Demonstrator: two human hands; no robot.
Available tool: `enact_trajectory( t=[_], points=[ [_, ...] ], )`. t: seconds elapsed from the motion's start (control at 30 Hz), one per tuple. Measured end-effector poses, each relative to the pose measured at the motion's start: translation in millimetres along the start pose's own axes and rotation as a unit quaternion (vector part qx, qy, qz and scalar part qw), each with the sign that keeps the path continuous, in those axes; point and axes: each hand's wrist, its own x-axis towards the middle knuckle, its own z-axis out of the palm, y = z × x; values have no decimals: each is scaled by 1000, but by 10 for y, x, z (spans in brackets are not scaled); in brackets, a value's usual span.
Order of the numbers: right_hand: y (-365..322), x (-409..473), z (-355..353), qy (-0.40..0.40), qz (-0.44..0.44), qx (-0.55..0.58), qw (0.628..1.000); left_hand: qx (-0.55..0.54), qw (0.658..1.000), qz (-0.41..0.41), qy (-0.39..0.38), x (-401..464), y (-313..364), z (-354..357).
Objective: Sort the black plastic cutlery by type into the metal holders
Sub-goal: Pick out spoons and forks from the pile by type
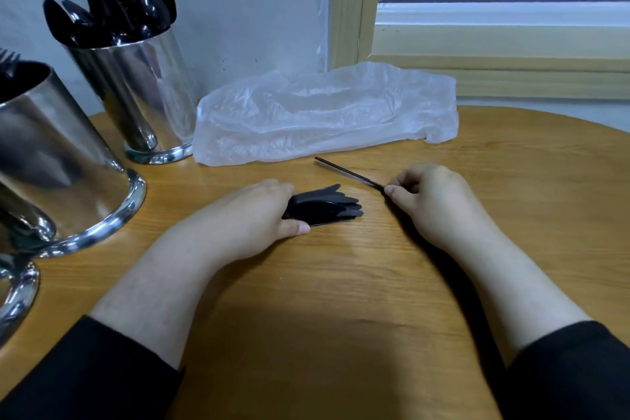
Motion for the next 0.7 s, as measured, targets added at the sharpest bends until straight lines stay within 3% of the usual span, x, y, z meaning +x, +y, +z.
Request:
enact_trajectory(
  t=[0.2, 0.4, 0.6, 0.7],
  points=[
    [7, 20, 23, 5, -6, 0, 1000, 67, 998, -1, -6, -2, 46, 31],
    [29, 39, 25, 35, -21, 7, 999, 69, 996, 12, 61, -98, 80, 113],
    [59, 57, 45, 66, -46, 125, 989, -54, 983, 27, 172, -138, 51, 116],
    [-20, 11, 16, 80, -61, 218, 971, -172, 943, 39, 283, -130, 63, 133]
  ],
)
